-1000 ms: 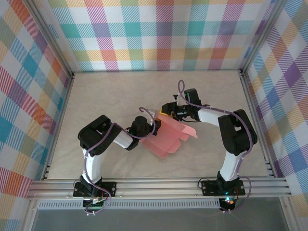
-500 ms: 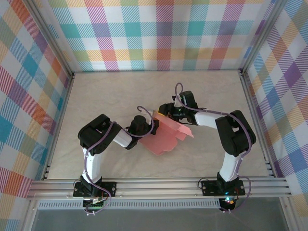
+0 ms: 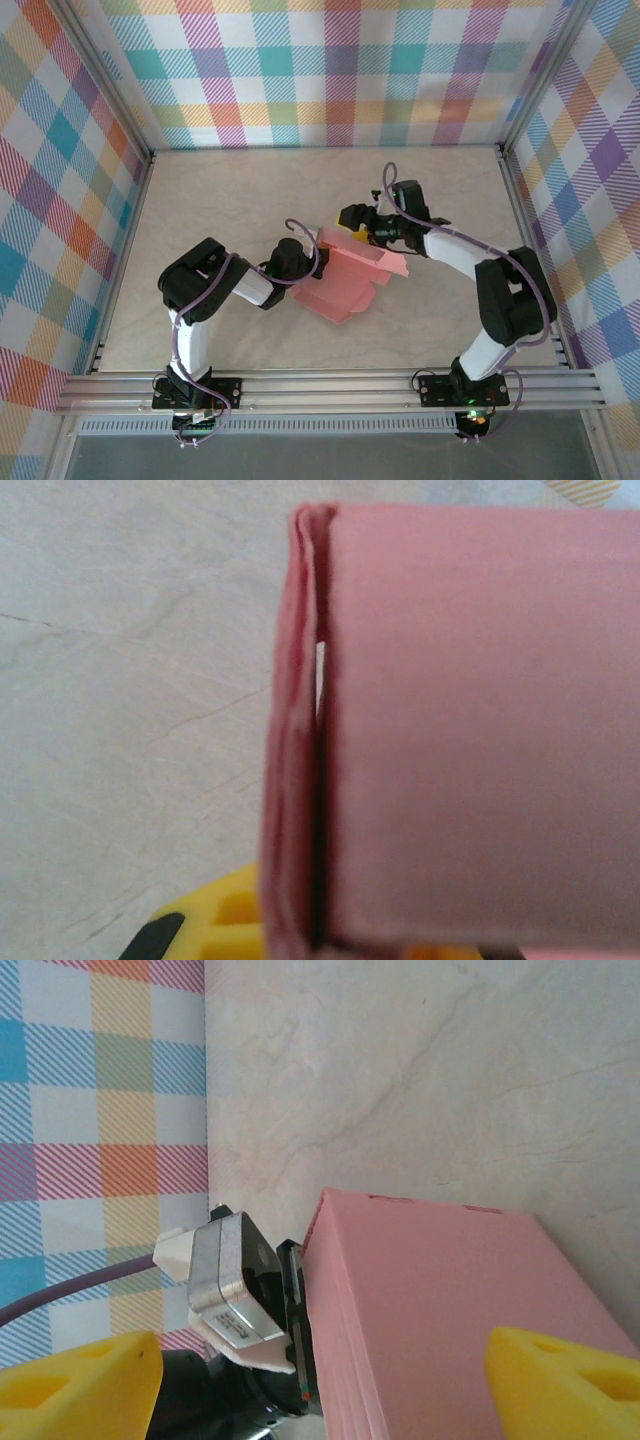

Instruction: Fold the paper box

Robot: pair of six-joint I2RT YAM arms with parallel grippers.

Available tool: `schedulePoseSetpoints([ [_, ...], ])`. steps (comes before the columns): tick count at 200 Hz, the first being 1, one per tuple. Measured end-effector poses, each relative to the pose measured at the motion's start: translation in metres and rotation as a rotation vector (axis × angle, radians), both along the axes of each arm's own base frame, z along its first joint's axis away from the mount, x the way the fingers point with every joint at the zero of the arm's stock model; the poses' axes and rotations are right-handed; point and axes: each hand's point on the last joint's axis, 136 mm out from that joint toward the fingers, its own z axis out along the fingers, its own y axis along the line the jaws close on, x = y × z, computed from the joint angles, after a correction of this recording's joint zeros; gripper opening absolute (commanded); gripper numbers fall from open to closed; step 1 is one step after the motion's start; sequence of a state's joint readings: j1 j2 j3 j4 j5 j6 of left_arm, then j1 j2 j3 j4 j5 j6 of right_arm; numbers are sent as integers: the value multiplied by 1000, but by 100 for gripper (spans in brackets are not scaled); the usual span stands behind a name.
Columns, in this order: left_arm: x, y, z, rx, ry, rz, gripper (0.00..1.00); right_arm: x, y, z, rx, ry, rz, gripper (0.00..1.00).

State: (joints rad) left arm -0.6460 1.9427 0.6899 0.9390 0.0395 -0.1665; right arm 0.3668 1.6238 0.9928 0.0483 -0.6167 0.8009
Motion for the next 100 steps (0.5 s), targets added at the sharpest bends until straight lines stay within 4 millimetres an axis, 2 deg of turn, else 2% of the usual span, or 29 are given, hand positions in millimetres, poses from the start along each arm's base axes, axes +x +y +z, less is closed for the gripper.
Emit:
schedulePoseSetpoints([
  [50, 14, 16, 22, 132, 40, 52, 0, -1, -41, 22, -123, -115, -62, 85],
  [100, 27, 32, 58, 315, 93, 80, 0, -7, -66, 23, -257, -176, -97, 85],
])
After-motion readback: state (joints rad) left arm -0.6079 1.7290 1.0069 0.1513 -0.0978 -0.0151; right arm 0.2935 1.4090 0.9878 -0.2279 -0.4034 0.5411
